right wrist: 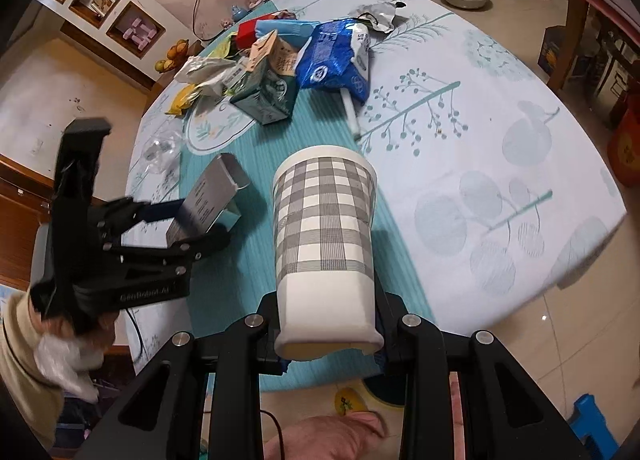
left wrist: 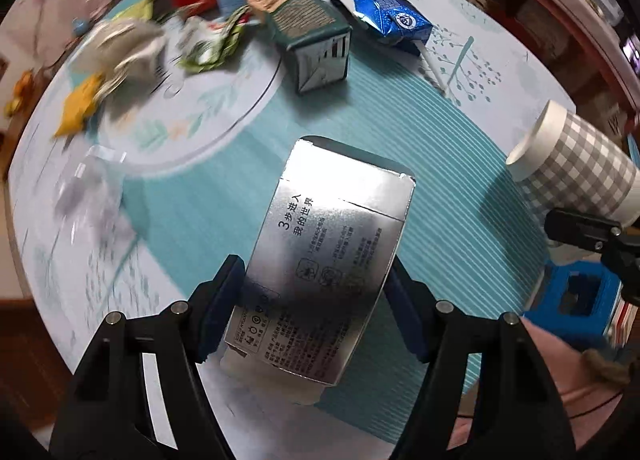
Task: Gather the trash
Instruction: 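Grasp the silver box with the left tool while the right holds the cup, then lower both items over the black bin and open both tools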
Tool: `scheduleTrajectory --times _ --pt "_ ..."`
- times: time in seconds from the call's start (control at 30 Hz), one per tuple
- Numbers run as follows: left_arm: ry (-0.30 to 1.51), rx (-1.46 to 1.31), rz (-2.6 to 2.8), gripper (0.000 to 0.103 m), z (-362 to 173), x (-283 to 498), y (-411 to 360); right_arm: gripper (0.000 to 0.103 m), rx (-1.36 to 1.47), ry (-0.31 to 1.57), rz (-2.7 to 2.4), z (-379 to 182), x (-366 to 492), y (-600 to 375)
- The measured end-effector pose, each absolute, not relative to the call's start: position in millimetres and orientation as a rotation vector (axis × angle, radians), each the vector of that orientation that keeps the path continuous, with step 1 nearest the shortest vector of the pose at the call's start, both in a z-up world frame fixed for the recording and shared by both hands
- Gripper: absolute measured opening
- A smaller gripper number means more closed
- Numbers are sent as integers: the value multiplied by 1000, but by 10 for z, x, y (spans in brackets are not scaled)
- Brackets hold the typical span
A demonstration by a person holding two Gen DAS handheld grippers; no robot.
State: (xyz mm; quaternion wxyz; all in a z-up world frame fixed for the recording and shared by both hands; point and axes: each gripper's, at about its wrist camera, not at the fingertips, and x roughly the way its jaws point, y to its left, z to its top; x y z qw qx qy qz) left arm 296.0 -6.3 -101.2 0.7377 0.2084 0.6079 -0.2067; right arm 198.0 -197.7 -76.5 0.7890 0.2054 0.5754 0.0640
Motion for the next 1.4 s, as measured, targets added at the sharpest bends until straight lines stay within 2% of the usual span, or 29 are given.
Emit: scheduleTrajectory --times 0.47,0.97,1.2,1.4 --pt "1281 250 -312 67 -703 1939 411 29 434 1192 101 -565 1177 -1528" --pt "1184 88 -267 67 -197 981 245 29 296 1228 263 -331 560 -1714" --pt "1235 5 -182 67 -368 609 -96 29 241 1287 341 -523 437 -2266" --pt "1282 -1 -119 67 -770 266 -435 29 192 1357 407 -936 300 -2540"
